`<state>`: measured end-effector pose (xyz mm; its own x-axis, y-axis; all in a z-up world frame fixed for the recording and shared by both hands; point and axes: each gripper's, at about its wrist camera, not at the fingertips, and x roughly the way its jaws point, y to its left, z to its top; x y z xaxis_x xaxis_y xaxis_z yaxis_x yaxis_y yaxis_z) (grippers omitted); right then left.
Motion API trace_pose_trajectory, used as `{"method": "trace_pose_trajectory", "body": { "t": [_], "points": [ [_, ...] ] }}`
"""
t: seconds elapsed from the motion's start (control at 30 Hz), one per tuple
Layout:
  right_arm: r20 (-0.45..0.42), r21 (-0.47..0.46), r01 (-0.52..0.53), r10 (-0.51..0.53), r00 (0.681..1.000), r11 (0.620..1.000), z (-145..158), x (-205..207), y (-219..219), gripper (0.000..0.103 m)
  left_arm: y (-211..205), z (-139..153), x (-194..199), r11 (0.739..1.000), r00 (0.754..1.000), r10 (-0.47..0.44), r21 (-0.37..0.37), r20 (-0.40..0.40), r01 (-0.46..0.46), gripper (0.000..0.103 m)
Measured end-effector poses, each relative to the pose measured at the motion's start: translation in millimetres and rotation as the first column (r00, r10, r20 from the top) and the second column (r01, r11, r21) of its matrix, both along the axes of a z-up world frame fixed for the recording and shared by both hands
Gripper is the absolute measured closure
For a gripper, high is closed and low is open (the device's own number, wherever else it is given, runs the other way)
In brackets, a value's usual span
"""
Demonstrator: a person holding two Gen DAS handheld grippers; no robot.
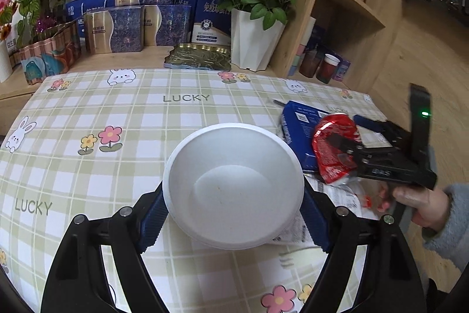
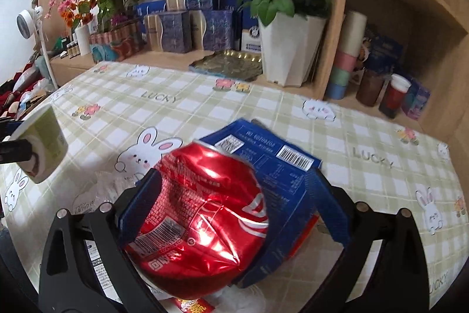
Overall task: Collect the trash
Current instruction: 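Grasp the white yogurt cup with the left tool while the right tool grasps the red can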
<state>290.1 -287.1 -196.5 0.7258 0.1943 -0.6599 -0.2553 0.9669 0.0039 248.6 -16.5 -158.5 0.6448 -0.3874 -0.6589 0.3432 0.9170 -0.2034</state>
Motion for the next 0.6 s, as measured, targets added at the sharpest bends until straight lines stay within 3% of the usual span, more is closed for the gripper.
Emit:
{"method": "trace_pose_trajectory", "body": {
  "t": [0.17,0.4,0.6],
  "points": [
    [-0.042,0.045,-0.033,0.035,0.999,0.998,-4.1,-0.2,0.0,0.018,0.7,-0.5,-9.7,1.0,1.0,-0.019,0.006,-0.01,0.019,0.025],
    [-0.076,0.128,-0.062,0.072,0.995,0.99,8.5,-8.0,0.2,0.058,7.9,4.0,-24.4,1.0,1.0,-0.015,0.009,-0.004,0.015,0.025],
    [-0.02,0.198,-0.065,0.07,0.997,0.978,29.0,-33.2,-7.0,0.063,23.6,6.4,-44.9,1.0,1.0,0.01,-0.022,-0.01,-0.01,0.025]
  ]
}}
